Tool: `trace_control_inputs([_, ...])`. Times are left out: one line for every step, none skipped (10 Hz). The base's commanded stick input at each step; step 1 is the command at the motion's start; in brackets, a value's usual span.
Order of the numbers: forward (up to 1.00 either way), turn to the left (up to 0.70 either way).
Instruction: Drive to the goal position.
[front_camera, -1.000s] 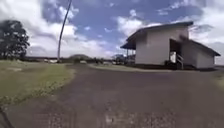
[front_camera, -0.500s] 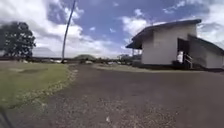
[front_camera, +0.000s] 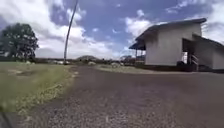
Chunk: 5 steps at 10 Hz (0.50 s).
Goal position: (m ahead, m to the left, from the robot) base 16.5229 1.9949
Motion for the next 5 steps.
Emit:
trace_control_inputs([0.7,0.0])
trace_control_inputs([0.7,0.0])
trace_control_inputs([0.7,0.0])
trace_control_inputs([0.7,0.0])
trace_control_inputs([0.7,0.0])
